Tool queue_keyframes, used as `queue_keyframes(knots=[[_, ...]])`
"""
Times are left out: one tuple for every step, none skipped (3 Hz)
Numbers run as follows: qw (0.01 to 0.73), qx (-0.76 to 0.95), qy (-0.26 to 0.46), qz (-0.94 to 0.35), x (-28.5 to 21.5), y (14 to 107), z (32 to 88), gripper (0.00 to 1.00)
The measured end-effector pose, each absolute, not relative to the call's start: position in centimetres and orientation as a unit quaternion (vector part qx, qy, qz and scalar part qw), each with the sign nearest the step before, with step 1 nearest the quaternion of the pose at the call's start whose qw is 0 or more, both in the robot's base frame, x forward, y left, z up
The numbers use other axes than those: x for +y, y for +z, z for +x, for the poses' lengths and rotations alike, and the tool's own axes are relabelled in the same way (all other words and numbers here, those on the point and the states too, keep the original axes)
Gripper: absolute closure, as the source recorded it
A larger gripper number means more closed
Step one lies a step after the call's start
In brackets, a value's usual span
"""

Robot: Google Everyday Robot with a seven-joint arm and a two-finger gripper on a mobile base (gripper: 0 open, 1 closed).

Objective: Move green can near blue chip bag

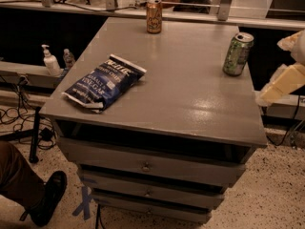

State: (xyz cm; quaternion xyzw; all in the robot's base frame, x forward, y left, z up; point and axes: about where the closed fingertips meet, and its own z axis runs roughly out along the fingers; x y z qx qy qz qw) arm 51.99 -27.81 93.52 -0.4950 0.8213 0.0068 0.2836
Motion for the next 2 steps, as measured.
queue_keyframes(knots=[[0.346, 0.822, 0.019, -0.452, -29.5, 93.0, 55.8, 0.00], [0.406, 0.814, 0.041, -0.414, -30.0, 92.8, 58.9, 0.00]])
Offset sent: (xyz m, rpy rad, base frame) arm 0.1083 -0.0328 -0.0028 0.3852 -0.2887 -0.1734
